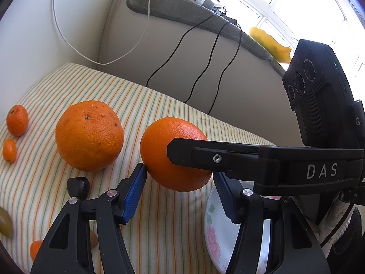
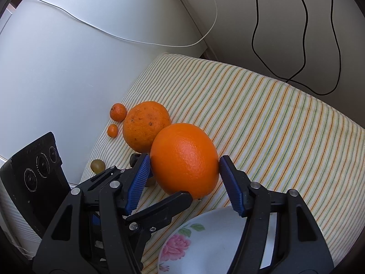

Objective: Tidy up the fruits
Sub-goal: 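Lift the orange with the right gripper and carry it over the plate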

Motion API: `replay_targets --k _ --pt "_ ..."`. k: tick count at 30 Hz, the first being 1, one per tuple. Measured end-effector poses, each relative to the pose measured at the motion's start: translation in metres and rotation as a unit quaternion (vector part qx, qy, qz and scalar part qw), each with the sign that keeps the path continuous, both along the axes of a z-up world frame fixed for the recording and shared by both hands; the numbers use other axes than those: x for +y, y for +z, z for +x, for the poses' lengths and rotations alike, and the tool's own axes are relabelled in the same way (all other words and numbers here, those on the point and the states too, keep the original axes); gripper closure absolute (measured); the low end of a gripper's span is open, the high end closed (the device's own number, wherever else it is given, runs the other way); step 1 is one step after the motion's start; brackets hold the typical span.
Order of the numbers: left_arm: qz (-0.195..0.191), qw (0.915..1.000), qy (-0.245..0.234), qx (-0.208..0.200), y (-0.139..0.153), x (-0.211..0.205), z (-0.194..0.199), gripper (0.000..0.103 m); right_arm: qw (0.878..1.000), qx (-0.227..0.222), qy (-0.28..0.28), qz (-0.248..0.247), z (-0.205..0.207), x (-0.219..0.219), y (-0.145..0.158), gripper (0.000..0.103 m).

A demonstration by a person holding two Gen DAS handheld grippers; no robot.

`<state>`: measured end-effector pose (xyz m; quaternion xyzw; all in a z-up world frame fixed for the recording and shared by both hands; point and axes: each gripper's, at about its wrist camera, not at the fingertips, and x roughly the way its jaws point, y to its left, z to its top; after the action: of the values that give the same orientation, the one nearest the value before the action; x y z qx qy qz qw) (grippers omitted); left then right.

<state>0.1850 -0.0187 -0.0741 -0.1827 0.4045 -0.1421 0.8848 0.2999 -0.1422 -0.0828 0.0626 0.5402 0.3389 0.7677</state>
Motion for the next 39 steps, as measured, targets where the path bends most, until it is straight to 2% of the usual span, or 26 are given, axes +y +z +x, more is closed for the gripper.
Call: replay_targets --k 10,20,39 --pt "0.003 0.9996 -0.010 -0.025 0.022 -0.008 -0.027 0.043 1.000 -0.029 -0.002 0.000 -0.029 -0.019 0.032 0.037" --pt "0.002 0.9986 -0.042 -0.033 0.031 -0.045 -0.049 0.043 0.999 -0.044 -0.022 -0.009 -0.063 -0.056 0.049 0.037" --pt "0.005 0.9953 -0.097 -0.002 0.011 -0.110 -0.054 0.043 0.997 -0.029 -0.071 -0.015 -0.104 -0.133 0.028 0.037"
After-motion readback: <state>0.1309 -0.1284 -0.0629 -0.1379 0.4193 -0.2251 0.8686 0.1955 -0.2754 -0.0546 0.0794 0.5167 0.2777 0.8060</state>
